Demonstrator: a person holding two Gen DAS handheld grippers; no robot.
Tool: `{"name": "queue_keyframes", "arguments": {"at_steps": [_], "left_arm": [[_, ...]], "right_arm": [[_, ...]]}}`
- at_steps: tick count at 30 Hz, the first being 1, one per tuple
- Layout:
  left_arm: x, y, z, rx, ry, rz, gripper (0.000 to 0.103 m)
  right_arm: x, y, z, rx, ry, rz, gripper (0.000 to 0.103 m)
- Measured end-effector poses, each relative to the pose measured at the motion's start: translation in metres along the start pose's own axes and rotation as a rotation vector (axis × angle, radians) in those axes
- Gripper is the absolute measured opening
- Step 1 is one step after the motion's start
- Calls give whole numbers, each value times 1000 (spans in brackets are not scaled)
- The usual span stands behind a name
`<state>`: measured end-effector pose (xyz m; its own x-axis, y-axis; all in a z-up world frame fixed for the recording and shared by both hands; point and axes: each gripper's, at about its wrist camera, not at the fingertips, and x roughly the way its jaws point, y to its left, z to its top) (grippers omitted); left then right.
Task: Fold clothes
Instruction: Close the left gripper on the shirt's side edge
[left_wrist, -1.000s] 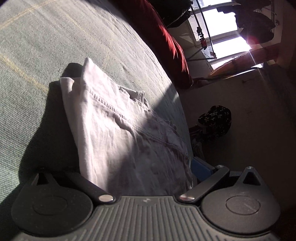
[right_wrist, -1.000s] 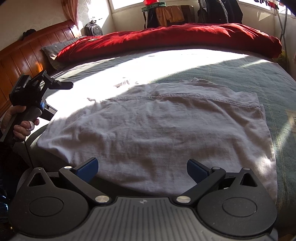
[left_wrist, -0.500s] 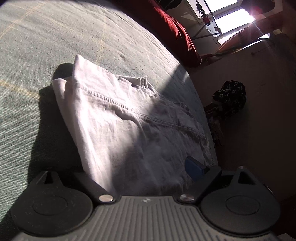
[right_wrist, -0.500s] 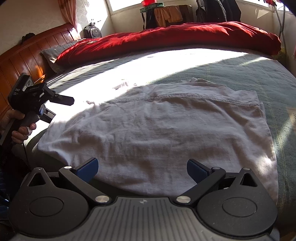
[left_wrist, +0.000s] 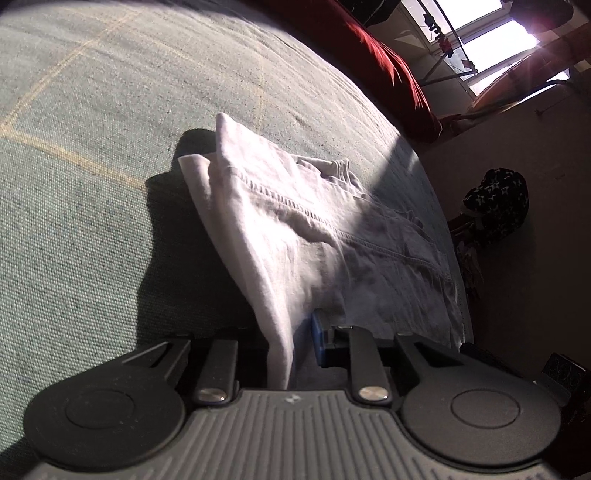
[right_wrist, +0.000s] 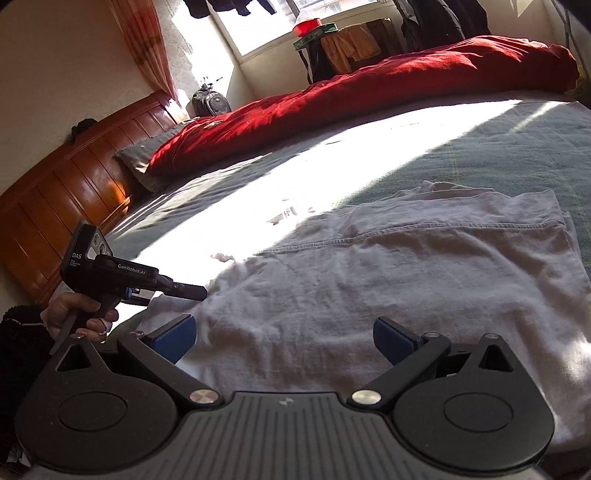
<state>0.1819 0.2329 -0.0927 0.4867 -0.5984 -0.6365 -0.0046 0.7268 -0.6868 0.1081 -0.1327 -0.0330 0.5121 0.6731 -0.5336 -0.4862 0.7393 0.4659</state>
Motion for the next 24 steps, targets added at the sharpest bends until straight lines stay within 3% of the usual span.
{"name": "queue_keyframes", "arguments": {"at_steps": [7,10,16,24], "left_arm": [[-1,4,-4,-1,-21,-8,21],[-1,3,-5,7,-26,-9,21],[-1,5,-6,13,-35,-23,21],[-3,13,-5,-17,-29,-62,20]], "right_arm": [[53,17,4,54,46,84,103],[73,20,2,60,64,46,103],[101,12,29,28,3,-61,103],[128,-15,69,74,-20,-79,103]]}}
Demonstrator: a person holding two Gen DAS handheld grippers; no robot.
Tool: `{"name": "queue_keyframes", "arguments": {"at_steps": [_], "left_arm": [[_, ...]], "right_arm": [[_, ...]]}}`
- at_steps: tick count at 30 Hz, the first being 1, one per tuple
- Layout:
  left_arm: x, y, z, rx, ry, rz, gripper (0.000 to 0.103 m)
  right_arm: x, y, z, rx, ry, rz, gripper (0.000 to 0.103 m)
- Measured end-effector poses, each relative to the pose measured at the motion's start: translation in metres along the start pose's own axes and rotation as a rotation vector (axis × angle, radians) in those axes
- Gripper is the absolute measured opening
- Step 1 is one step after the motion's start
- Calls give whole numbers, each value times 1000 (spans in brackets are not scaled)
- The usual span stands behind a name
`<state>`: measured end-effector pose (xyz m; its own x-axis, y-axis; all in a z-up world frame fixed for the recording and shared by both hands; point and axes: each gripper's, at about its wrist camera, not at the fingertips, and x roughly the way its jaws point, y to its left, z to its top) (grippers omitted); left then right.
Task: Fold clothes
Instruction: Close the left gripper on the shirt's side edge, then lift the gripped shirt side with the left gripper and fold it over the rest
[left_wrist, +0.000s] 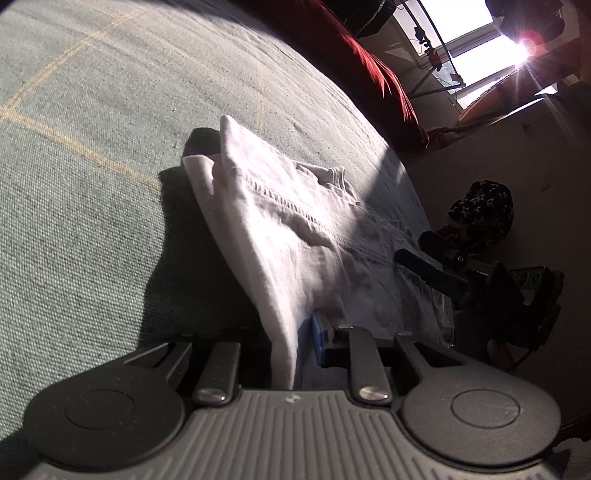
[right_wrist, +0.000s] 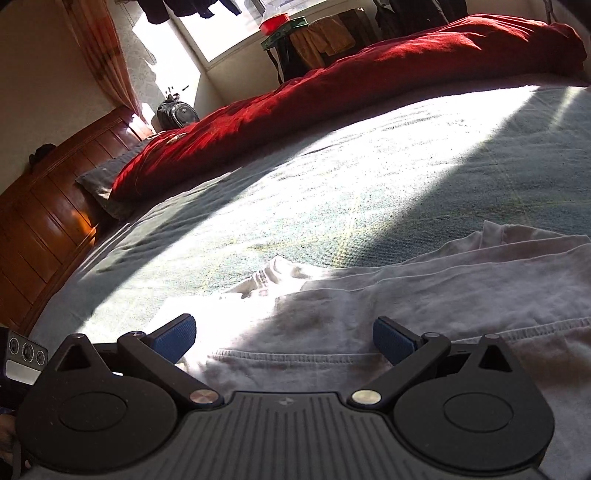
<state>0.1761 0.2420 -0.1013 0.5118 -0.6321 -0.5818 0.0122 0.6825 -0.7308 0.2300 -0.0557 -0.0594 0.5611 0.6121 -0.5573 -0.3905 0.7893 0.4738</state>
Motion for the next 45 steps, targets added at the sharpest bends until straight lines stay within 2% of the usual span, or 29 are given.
{"name": "queue_keyframes", "arguments": {"at_steps": [9,14,18,23,30,34,39,45], "left_arm": [[-6,-19,2,21,-13,14,19],[-13,-39,5,45,-30,17,19],[-17,-59,7,72,-46,-3,19],[-15,-90,9,104,-58,-46,19],[0,-130,11,159,-52,-65,20],[11,-151,12,187,-45,-59,19],[20,-173,11,209,-42,-70,20],[33,-195,12,214,-37,-90,20]], "right_arm": [[-49,-9,-35,-7,-4,28,103],[-81,-15,-40,-4,-37,19,103],[-104,-19,-44,-4,-66,15,103],[-118,-26,-57,19,-62,26,103],[-147,-32,-69,14,-73,35,103],[-157,-33,-71,1,-36,39,103],[-164,-32,-78,-24,26,-4,103],[-172,-39,-85,-13,55,-23,103]]}}
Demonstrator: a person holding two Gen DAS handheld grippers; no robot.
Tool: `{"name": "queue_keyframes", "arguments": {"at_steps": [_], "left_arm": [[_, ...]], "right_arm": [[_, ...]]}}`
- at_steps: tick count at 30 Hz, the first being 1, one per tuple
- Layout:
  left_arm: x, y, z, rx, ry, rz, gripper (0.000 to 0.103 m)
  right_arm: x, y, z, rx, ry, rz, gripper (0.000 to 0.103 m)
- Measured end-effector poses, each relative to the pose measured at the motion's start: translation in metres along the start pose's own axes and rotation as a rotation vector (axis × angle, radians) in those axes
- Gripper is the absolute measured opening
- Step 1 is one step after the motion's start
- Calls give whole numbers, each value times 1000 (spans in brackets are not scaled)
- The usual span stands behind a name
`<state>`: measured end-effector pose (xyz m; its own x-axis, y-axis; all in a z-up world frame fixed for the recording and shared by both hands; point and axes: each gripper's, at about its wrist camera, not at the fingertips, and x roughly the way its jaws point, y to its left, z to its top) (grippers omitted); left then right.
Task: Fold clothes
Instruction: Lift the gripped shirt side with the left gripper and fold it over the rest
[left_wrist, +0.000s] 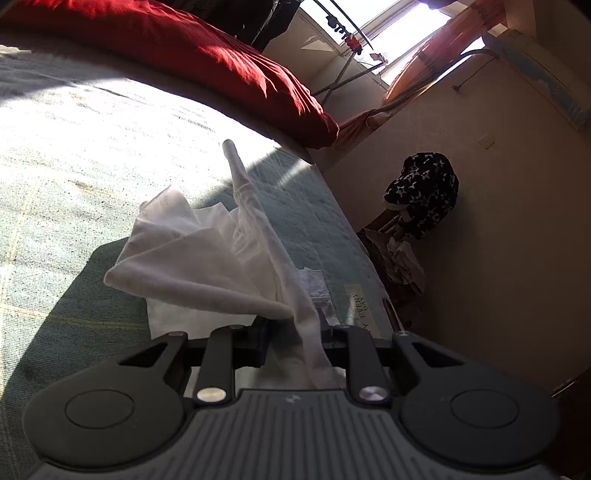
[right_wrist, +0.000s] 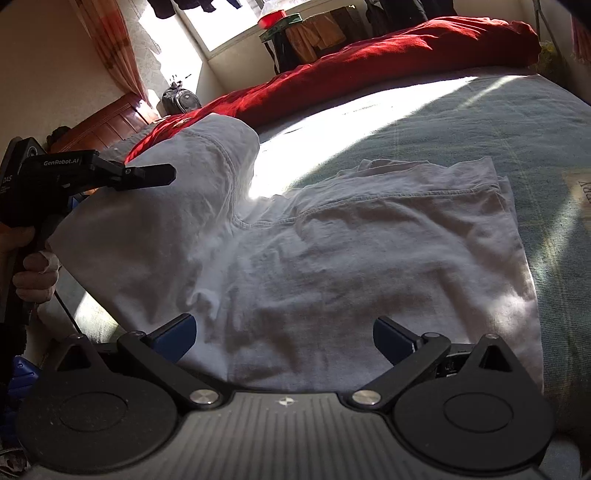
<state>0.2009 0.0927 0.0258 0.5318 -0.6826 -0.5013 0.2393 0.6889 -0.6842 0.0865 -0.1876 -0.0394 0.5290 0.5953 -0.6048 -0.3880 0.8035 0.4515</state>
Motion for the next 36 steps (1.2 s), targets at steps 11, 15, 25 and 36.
{"name": "queue_keyframes", "arguments": {"at_steps": [11,15,25,36], "left_arm": [[40,-40,9,8,27,-73,20],[63,-50,9,9,57,-89,19],[119,-67,2,21,148,-88,19],[182,-67,-10,9,251,-25,20]], "right_arm": [[-32,-22,-9,31,-33,-29,103],[-46,-33,-13,53,-54,-41,103],[-68,-54,-19,97,-84,-71,103],[-81,-71,-25,143,-106,-99,103]]}}
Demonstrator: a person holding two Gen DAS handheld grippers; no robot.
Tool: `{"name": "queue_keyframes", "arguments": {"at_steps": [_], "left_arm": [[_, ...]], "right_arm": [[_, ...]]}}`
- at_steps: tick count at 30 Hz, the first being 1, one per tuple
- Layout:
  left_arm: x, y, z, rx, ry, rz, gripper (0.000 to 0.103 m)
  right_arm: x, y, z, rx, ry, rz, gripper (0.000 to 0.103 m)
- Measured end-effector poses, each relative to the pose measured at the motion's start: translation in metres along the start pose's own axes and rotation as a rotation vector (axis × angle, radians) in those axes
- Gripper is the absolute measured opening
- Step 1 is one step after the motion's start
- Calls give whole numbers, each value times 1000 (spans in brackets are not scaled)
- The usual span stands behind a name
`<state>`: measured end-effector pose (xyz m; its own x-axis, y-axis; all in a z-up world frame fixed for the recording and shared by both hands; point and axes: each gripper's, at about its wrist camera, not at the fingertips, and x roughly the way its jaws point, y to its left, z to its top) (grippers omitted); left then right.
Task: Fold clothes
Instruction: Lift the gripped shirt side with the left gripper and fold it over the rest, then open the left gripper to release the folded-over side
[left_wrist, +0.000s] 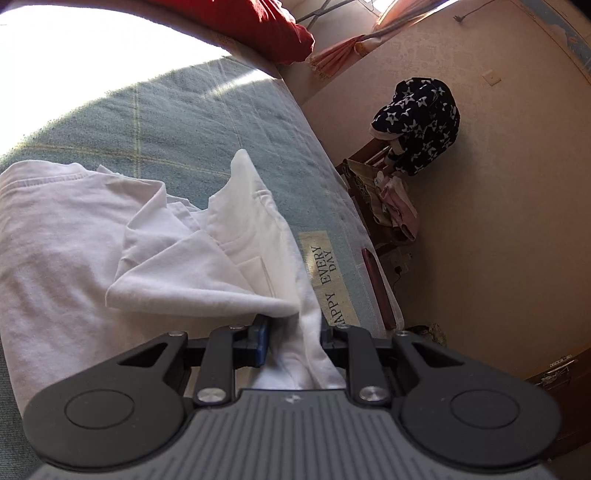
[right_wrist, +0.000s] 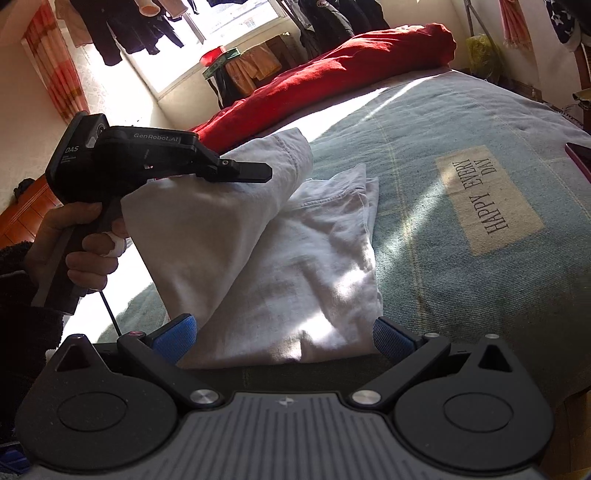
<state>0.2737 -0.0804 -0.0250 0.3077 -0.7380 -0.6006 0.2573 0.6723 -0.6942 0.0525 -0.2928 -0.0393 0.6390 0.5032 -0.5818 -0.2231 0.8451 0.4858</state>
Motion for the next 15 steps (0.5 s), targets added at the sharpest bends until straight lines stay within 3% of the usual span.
{"name": "queue_keyframes", "arguments": {"at_steps": [4,7,10,12,15], "left_arm": [[19,2,0,-3,26,31,20],[33,-4,-4,35,62,100,23],[44,-14,-7,80,84,151,32],[50,-19,-8,87,104,168,48],[61,-27,-7,95,121,202,58]], "right_arm": [[-3,-5,0,13,-7,-10,103],[-4,-8,-1,17,-8,-17,103],[-4,-9,-1,18,-6,-24,103],[-4,-9,-1,20,-4,-25,103],[-3,-9,-2,22,-2,-26,103]]}}
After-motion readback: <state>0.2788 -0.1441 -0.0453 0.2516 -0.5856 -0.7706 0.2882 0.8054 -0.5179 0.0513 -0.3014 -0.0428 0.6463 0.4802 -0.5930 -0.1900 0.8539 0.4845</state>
